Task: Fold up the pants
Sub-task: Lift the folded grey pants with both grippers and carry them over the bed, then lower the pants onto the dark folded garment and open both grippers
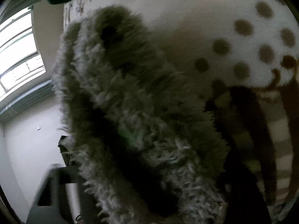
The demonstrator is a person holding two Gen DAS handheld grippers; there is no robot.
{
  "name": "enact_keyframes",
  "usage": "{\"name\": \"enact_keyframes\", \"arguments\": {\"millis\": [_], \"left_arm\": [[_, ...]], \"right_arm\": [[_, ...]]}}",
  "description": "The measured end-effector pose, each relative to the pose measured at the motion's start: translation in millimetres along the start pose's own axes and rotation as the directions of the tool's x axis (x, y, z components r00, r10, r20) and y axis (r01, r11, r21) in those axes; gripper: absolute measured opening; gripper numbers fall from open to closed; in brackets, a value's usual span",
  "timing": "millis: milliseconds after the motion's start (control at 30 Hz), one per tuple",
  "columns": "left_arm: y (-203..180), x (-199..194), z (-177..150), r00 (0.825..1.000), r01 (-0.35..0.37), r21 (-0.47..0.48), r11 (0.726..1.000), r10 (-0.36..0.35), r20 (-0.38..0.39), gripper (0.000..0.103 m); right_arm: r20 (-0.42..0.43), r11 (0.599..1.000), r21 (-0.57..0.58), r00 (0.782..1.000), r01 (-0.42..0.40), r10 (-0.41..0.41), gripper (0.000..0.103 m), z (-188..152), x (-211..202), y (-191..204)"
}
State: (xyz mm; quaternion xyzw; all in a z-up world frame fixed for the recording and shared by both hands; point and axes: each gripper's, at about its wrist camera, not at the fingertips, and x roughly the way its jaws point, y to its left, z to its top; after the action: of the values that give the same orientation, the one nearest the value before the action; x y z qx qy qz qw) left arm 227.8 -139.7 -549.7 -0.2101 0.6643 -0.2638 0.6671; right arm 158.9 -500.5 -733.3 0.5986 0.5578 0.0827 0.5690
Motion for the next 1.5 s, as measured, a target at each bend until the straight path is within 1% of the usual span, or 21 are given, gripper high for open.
{"name": "enact_keyframes", "arguments": {"millis": [33,133,233,333,500,633,733,833,933,1000,1033,1133,1167,1200,1267,1300,1367,1400,1433,1467,1500], "left_arm": [[-2,-3,0,1.0,0.017,-0.008,1.0,-0.017,0.004,0.045],[-9,-19,4,0.998,0.068,-0.03,0.997,-0.067,0.02,0.041],[-17,-41,6,0.992,0.119,-0.045,0.992,-0.117,0.044,0.041],[-29,-76,13,0.986,0.157,-0.037,0.987,-0.154,0.071,0.041],[-40,-157,40,0.963,0.233,-0.048,0.971,-0.224,0.151,0.041],[-44,-230,77,0.944,0.248,-0.014,0.969,-0.239,0.228,0.041],[-35,-285,120,0.93,0.245,0.016,0.969,-0.239,0.278,0.041],[-14,-336,168,0.92,0.234,0.043,0.971,-0.236,0.312,0.041],[18,-376,227,0.918,0.214,0.058,0.975,-0.221,0.328,0.041],[40,-394,266,0.92,0.186,0.068,0.98,-0.198,0.338,0.041],[55,-403,293,0.921,0.162,0.073,0.984,-0.178,0.346,0.041],[92,-409,351,0.924,0.118,0.083,0.99,-0.14,0.355,0.041],[106,-409,371,0.925,0.102,0.078,0.992,-0.124,0.36,0.041],[122,-406,391,0.926,0.092,0.067,0.993,-0.11,0.361,0.041],[148,-392,415,0.931,0.079,0.056,0.995,-0.094,0.353,0.041],[165,-385,431,0.937,0.062,0.043,0.997,-0.073,0.341,0.042],[190,-366,450,0.954,0.019,0.013,1.0,-0.022,0.299,0.044],[203,-355,457,0.961,-0.045,-0.011,0.999,0.047,0.273,0.048],[211,-352,463,0.962,-0.103,-0.027,0.994,0.107,0.25,0.049],[217,-344,466,0.962,-0.157,-0.029,0.987,0.16,0.22,0.05],[222,-339,468,0.963,-0.183,-0.021,0.983,0.183,0.2,0.051]], "right_arm": [[0.018,1.0,-0.005,1.0,-0.006,0.007,0.051,-3,-3,4],[0.059,0.999,-0.004,0.997,-0.041,0.041,0.046,-11,-11,17],[0.075,0.997,-0.029,0.995,-0.066,0.068,0.044,-24,-18,37],[0.073,0.994,-0.056,0.993,-0.093,0.097,0.043,-35,-24,69],[0.046,0.973,-0.144,0.981,-0.181,0.189,0.043,-50,-33,159],[0.03,0.951,-0.247,0.98,-0.184,0.197,0.043,-54,-22,245],[0.023,0.933,-0.306,0.979,-0.188,0.204,0.043,-55,6,314],[0.026,0.92,-0.345,0.977,-0.188,0.209,0.043,-49,54,382],[0.035,0.908,-0.375,0.976,-0.187,0.216,0.043,-36,115,443],[0.035,0.904,-0.381,0.973,-0.196,0.226,0.043,-25,148,467],[0.038,0.901,-0.385,0.973,-0.197,0.229,0.043,-16,171,484],[0.035,0.898,-0.392,0.972,-0.198,0.23,0.043,23,232,529],[0.035,0.898,-0.393,0.973,-0.196,0.228,0.043,38,261,544],[0.035,0.901,-0.389,0.974,-0.192,0.223,0.043,51,283,552],[0.041,0.906,-0.386,0.978,-0.174,0.205,0.043,74,315,563],[0.054,0.908,-0.394,0.983,-0.142,0.177,0.043,82,331,567],[0.104,0.909,-0.417,0.992,-0.024,0.074,0.043,97,358,574],[0.124,0.905,-0.423,0.992,0.033,0.022,0.043,99,369,576],[0.142,0.904,-0.418,0.989,0.091,-0.034,0.044,103,378,575],[0.144,0.904,-0.411,0.988,0.118,-0.063,0.045,103,388,573],[0.14,0.904,-0.408,0.987,0.128,-0.077,0.048,102,390,571]]}}
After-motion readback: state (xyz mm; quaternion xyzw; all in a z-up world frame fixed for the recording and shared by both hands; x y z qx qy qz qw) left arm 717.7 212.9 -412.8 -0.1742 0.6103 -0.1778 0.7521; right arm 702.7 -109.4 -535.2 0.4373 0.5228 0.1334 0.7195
